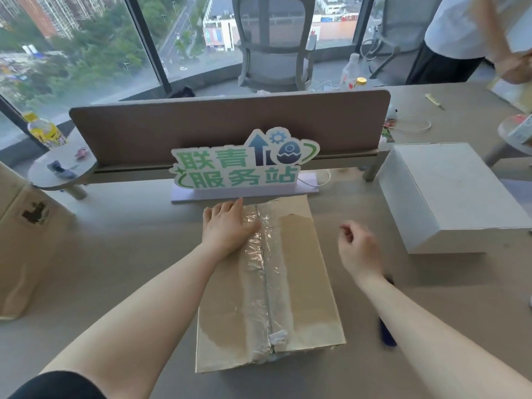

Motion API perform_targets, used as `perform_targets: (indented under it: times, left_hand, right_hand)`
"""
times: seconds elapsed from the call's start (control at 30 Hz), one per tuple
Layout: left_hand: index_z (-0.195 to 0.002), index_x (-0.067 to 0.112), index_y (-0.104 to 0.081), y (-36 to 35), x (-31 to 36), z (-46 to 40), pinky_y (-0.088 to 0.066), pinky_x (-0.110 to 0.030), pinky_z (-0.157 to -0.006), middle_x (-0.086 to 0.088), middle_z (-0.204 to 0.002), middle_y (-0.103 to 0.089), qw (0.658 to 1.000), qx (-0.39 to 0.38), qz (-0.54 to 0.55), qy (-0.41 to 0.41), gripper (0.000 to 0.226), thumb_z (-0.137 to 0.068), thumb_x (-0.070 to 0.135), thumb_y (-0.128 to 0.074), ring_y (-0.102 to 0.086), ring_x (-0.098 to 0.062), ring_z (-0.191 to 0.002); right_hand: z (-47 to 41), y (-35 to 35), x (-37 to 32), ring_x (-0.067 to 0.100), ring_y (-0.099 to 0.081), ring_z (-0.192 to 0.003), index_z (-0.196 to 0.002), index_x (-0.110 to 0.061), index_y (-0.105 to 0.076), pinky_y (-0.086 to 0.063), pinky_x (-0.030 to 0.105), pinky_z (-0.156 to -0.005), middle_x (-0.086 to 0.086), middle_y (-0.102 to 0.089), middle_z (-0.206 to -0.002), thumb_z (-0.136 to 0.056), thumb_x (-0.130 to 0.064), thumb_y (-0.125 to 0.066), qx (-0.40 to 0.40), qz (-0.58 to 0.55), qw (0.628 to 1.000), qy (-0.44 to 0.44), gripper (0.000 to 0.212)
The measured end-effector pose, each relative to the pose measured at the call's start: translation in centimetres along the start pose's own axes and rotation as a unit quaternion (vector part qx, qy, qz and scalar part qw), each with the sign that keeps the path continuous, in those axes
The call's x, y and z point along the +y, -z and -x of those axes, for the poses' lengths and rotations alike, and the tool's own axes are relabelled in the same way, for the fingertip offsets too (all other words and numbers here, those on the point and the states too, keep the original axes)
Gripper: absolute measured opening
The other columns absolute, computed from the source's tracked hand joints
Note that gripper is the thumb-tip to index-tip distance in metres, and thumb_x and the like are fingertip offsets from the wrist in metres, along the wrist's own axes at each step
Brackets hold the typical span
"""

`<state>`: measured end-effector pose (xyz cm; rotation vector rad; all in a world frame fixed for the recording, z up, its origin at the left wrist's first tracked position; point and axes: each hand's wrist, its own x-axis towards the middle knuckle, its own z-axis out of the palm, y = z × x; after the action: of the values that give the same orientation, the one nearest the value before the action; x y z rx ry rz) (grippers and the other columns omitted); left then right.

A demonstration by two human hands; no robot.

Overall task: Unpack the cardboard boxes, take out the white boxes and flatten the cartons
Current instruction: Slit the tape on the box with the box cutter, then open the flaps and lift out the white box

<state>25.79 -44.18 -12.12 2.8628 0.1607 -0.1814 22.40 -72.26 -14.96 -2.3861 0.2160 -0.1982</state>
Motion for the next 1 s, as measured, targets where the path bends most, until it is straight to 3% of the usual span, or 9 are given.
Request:
perform_targets:
  times: [0.07,0.13,0.23,0.3,0.47,0.7,0.8,1.0]
  left_hand:
    - [-0.147,0.028,-0.039,0.0,-0.3,-0.7,-0.008,-0.041,-0.118,-0.002,-0.151,-0.043,1.0,-0.003,0.023,0.004,0.06,-0.094,0.057,-0.04,-0.029,-0.024,-0.142]
    - [-0.139,0.033,-0.049,-0.3,-0.8,-1.4,-0.01,-0.04,-0.118,0.0,-0.144,-0.05,0.998,0.005,0.059,0.004,0.045,-0.097,0.045,-0.038,-0.035,-0.023,-0.137]
    - [-0.128,0.036,-0.058,-0.7,-1.3,-1.7,-0.013,-0.037,-0.116,0.004,-0.134,-0.058,0.994,0.035,0.107,0.001,0.034,-0.099,0.038,-0.041,-0.041,-0.021,-0.13]
    - [-0.125,0.036,-0.059,-0.9,-1.4,-1.6,-0.013,-0.036,-0.115,0.006,-0.13,-0.06,0.991,0.051,0.123,-0.001,0.032,-0.098,0.035,-0.043,-0.043,-0.021,-0.128]
    - [-0.118,0.035,-0.061,-1.1,-1.7,-1.6,-0.015,-0.035,-0.114,0.007,-0.123,-0.062,0.987,0.066,0.147,-0.002,0.026,-0.097,0.034,-0.045,-0.046,-0.02,-0.123]
    - [-0.101,0.033,-0.068,-0.6,-1.5,-2.1,-0.021,-0.032,-0.106,0.012,-0.114,-0.066,0.974,0.092,0.206,0.028,0.02,-0.097,0.029,-0.049,-0.052,-0.017,-0.113]
    - [-0.096,0.033,-0.07,-0.5,-1.4,-2.3,-0.022,-0.031,-0.104,0.011,-0.11,-0.068,0.968,0.095,0.229,0.041,0.019,-0.097,0.028,-0.051,-0.055,-0.016,-0.11]
    - [-0.096,0.03,-0.067,0.5,-1.3,-2.2,-0.021,-0.029,-0.105,0.009,-0.106,-0.07,0.952,0.075,0.29,0.063,0.016,-0.099,0.028,-0.051,-0.051,-0.009,-0.1]
  right_hand:
    - [-1.6,-2.0,-4.7,0.03,-0.06,-0.096,-0.11,-0.007,-0.069,-0.042,0.029,-0.077,0.01,-0.067,-0.105,-0.09,-0.004,-0.058,-0.008,0.007,0.994,0.111,0.024]
    - [-3.2,-4.2,-8.3,0.029,-0.054,-0.116,-0.128,-0.007,-0.062,-0.039,0.033,-0.098,0.01,-0.062,-0.126,-0.093,-0.011,-0.056,-0.085,0.049,0.978,0.186,0.035]
    - [-5.7,-7.1,-11.1,0.025,-0.041,-0.134,-0.139,-0.017,-0.052,-0.025,0.039,-0.112,0.001,-0.05,-0.144,-0.101,-0.031,-0.041,-0.189,0.184,0.941,0.213,0.042]
    - [-6.6,-8.3,-11.4,0.025,-0.048,-0.127,-0.129,-0.022,-0.059,-0.031,0.04,-0.108,-0.001,-0.057,-0.137,-0.1,-0.034,-0.037,-0.216,0.22,0.931,0.195,0.038]
    - [-6.6,-9.2,-10.1,0.024,-0.061,-0.104,-0.102,-0.025,-0.073,-0.043,0.039,-0.095,-0.006,-0.071,-0.107,-0.093,-0.035,-0.054,-0.161,0.118,0.962,0.189,0.023]
    - [-5.7,-8.9,-10.4,0.016,-0.062,-0.09,-0.088,-0.028,-0.071,-0.047,0.032,-0.084,-0.012,-0.072,-0.092,-0.086,-0.026,-0.065,-0.116,0.047,0.974,0.19,0.007]
    - [-5.6,-9.0,-10.3,0.017,-0.06,-0.09,-0.092,-0.024,-0.07,-0.044,0.03,-0.081,-0.008,-0.071,-0.092,-0.086,-0.023,-0.067,-0.101,0.045,0.976,0.189,0.007]
    - [-6.0,-9.2,-10.7,0.023,-0.053,-0.106,-0.11,-0.011,-0.073,-0.033,0.019,-0.088,0.006,-0.066,-0.107,-0.091,-0.004,-0.056,-0.103,-0.02,0.978,0.179,0.027]
